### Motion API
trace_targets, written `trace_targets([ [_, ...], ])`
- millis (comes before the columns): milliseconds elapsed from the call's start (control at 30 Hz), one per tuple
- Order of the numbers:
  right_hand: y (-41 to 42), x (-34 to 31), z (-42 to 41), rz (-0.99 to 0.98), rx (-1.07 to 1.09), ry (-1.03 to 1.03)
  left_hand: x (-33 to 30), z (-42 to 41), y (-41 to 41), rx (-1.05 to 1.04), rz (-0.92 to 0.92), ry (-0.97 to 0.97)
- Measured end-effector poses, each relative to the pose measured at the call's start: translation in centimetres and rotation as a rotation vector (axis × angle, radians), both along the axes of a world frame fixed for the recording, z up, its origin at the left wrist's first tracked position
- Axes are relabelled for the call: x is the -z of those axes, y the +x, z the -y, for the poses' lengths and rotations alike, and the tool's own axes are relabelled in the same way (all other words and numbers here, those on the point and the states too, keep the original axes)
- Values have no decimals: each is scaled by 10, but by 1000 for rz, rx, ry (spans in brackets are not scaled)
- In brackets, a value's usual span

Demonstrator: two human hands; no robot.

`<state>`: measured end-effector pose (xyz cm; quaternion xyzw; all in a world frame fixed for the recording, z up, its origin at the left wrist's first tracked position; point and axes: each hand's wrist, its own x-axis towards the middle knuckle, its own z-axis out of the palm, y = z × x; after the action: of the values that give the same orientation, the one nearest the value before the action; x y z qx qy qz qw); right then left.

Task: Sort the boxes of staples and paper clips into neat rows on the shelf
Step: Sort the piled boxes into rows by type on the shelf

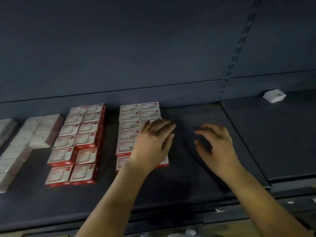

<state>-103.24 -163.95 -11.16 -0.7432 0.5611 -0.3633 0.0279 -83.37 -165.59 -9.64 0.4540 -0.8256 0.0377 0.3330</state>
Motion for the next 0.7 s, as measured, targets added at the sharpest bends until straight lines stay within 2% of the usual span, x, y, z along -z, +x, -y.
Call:
trace_targets([
  [100, -51, 3, 5, 22, 71, 51, 14, 7, -51, 84, -42, 37],
  [233, -118, 4, 26, 280, 270, 269, 35, 15, -108, 179, -76, 150],
  [400, -186, 7, 73, 487, 553, 335, 51, 31, -156, 189, -68, 215],
  [567, -227, 13, 120, 462, 657, 384, 51, 54, -170, 145, -16, 213],
  [700, -236, 5, 147, 474, 778, 503, 56, 60, -170, 123, -24, 195],
])
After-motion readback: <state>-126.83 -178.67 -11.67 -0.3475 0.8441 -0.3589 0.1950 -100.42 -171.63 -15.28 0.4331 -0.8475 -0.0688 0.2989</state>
